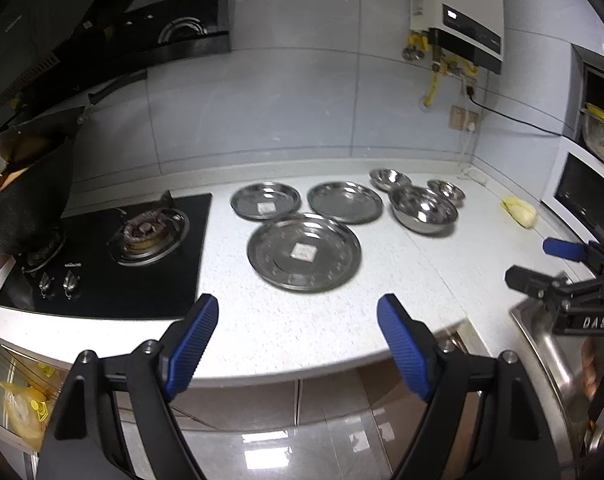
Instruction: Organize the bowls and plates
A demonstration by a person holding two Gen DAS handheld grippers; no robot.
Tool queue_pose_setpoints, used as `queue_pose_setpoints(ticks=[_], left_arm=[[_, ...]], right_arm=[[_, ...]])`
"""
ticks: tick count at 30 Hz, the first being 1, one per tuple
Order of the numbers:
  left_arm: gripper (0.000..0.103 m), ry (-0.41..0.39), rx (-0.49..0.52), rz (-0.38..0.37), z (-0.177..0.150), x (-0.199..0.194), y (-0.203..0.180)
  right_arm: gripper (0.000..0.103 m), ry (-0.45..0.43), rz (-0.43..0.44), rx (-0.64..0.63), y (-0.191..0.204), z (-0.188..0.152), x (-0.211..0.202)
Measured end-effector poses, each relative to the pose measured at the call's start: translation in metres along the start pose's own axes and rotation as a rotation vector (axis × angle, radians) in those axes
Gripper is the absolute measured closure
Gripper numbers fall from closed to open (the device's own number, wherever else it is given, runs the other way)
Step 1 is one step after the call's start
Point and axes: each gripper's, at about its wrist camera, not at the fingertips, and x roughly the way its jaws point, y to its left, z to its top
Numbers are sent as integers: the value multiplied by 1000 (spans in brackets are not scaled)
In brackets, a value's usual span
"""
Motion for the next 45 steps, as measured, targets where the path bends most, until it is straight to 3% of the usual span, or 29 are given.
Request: queue_pose_setpoints(ticks=[7, 13, 25, 38, 45], left_arm=[[22, -62, -34, 87, 21, 31, 4], [22, -72, -91, 173, 34, 90, 22], [22, 68, -126, 294, 28, 226, 56], [22, 173, -157, 268, 29, 304, 57], [22, 223, -166, 241, 26, 332, 59]], right_arm=[[1, -39, 18, -33, 22, 24, 42], [1, -30, 4, -66, 41, 43, 102], [1, 61, -10, -93, 70, 48, 223], [1, 103, -10, -63, 62, 55, 287], [1, 130, 34, -57, 60, 53, 308]])
